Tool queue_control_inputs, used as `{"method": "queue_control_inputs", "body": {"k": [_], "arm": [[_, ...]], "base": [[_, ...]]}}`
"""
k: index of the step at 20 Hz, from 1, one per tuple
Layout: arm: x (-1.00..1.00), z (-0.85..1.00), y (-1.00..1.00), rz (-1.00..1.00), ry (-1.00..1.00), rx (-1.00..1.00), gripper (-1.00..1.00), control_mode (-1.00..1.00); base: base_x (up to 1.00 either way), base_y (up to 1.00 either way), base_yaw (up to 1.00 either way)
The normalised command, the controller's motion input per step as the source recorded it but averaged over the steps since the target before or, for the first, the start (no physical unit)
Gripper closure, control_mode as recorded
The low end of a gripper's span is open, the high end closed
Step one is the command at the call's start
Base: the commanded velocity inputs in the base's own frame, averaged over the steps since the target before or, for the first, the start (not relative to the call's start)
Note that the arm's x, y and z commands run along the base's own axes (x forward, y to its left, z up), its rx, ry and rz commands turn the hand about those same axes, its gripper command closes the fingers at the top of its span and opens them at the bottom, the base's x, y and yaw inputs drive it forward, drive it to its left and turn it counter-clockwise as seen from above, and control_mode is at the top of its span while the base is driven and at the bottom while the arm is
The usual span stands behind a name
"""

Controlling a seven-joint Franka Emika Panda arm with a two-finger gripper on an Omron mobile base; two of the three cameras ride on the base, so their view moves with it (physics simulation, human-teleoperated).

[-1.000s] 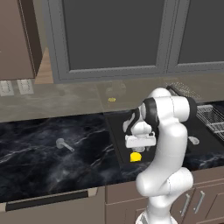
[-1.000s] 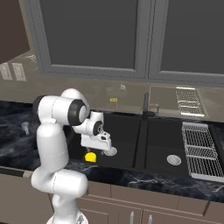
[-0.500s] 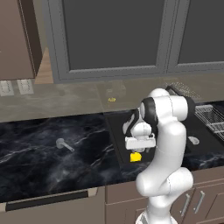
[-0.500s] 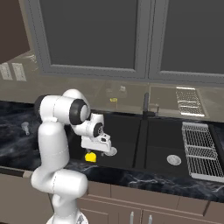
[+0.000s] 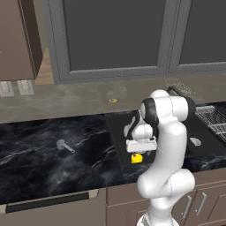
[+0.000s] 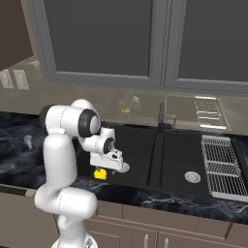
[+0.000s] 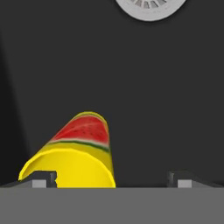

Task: Move any existing items from the left basin to the right basin for drying. Then move the measuring cup from the counter to the left basin of the sink for washing.

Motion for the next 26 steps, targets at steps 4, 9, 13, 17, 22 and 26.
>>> {"method": "queue_control_inputs", "body": {"k": [4,9,13,17,22,26], "arm": [[0.0,-0.14,0.0,0.0,0.0,0.0,-1.0,-1.0],[0.0,-0.11,0.0,0.0,0.0,0.0,-1.0,-1.0],[0.0,-0.07,0.0,0.0,0.0,0.0,-1.0,-1.0],[0.0,-0.05,0.0,0.0,0.0,0.0,-1.0,-1.0],[0.0,-0.09,0.0,0.0,0.0,0.0,-1.0,-1.0],[0.0,-0.15,0.0,0.0,0.01,0.0,-1.0,-1.0]], "base": [[0.0,0.0,0.0],[0.0,0.0,0.0],[0.0,0.0,0.0],[0.0,0.0,0.0],[0.0,0.0,0.0],[0.0,0.0,0.0]]}}
